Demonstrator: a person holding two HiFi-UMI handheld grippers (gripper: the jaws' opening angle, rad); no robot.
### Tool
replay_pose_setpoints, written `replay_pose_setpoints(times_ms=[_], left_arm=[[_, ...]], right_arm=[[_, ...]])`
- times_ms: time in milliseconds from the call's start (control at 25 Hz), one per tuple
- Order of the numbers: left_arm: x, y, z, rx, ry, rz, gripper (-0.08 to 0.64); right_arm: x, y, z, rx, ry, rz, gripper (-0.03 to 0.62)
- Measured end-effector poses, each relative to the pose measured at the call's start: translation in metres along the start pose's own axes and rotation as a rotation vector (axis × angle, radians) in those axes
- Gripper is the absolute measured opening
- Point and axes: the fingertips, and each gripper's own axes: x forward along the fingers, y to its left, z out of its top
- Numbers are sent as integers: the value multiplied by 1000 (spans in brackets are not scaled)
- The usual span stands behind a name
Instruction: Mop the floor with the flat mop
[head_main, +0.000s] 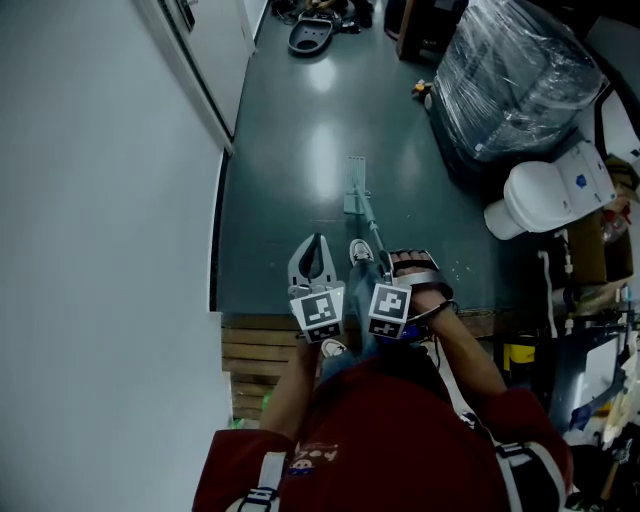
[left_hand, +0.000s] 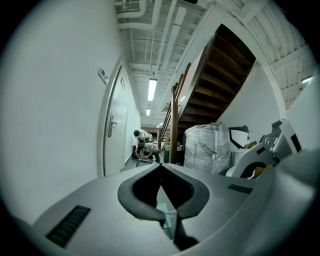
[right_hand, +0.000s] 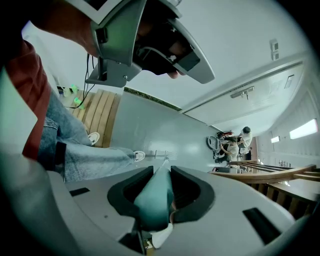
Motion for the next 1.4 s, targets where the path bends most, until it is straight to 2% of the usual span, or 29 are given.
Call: replay_pose_setpoints(times_ms=[160, 400, 680, 1400], left_arm=[[14, 3, -1, 28, 1, -1, 15], [35, 10, -2, 17, -12, -6, 15], [70, 14, -1, 31, -18, -15, 15], [161, 22, -5, 45, -6, -33, 15]], right_arm=[[11, -12, 1, 8, -4, 2, 117], [34, -32, -2, -7, 28, -25, 117], [60, -61, 2, 16, -14, -28, 117], [139, -137, -18, 14, 0, -36, 117]])
